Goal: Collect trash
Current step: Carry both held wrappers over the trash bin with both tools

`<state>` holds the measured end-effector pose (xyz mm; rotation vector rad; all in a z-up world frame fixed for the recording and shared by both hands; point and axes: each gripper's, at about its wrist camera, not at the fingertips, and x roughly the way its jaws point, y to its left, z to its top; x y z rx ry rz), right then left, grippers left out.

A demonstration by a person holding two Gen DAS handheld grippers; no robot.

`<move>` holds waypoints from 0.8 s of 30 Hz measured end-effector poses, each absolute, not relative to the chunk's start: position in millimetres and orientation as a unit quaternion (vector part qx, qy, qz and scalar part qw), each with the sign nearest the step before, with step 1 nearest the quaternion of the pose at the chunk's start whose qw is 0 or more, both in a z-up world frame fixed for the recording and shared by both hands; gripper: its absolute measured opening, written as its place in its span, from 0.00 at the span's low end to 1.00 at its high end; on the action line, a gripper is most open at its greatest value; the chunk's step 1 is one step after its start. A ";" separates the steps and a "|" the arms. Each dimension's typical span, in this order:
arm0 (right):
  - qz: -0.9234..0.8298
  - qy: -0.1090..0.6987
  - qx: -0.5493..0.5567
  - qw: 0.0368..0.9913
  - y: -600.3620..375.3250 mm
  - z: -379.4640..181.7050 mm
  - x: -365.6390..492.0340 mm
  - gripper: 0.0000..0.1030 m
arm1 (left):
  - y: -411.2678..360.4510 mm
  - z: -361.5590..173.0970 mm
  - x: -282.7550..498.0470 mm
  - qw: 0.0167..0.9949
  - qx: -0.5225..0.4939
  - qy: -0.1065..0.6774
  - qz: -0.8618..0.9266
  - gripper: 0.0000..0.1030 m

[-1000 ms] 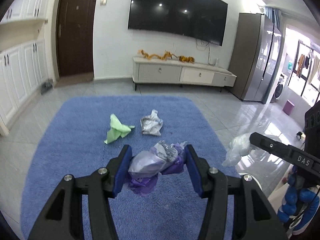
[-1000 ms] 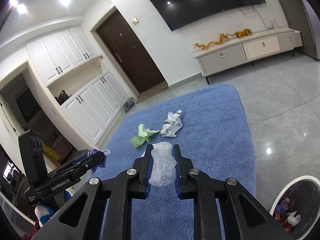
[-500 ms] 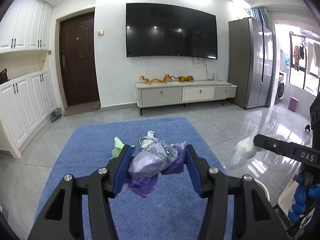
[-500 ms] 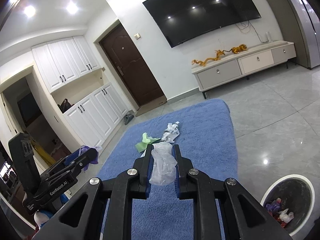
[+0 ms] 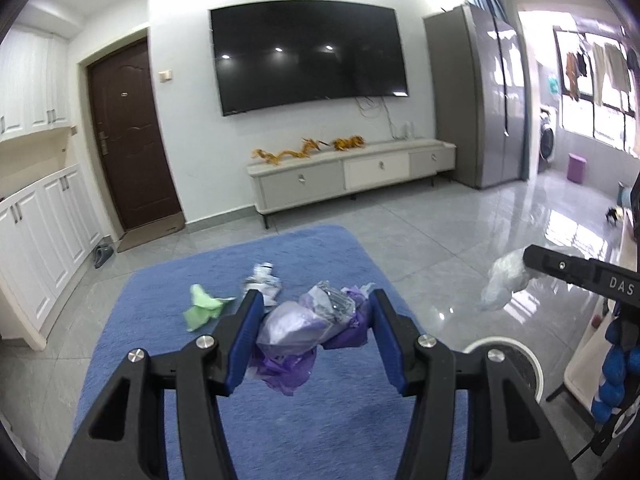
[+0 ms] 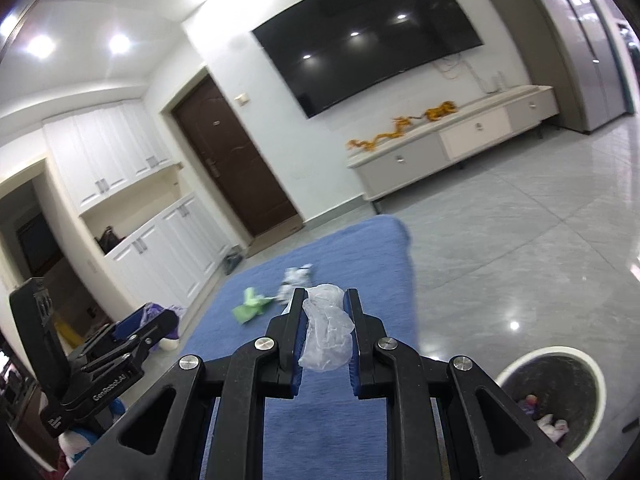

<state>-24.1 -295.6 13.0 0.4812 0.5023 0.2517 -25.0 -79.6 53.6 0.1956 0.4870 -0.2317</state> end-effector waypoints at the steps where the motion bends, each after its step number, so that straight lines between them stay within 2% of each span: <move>1: 0.109 0.248 0.239 0.932 -305.9 7.3 -23.6 0.17 | -88.8 50.7 -22.2 0.956 0.101 0.246 -0.121 0.51; 11: 0.001 0.295 0.293 0.909 -398.3 -59.8 -25.0 0.17 | -176.9 7.5 5.7 0.919 0.148 0.303 -0.202 0.51; 24: -0.077 0.356 0.331 0.871 -458.3 -129.4 -29.0 0.18 | -267.5 -43.1 13.7 0.875 0.200 0.341 -0.280 0.51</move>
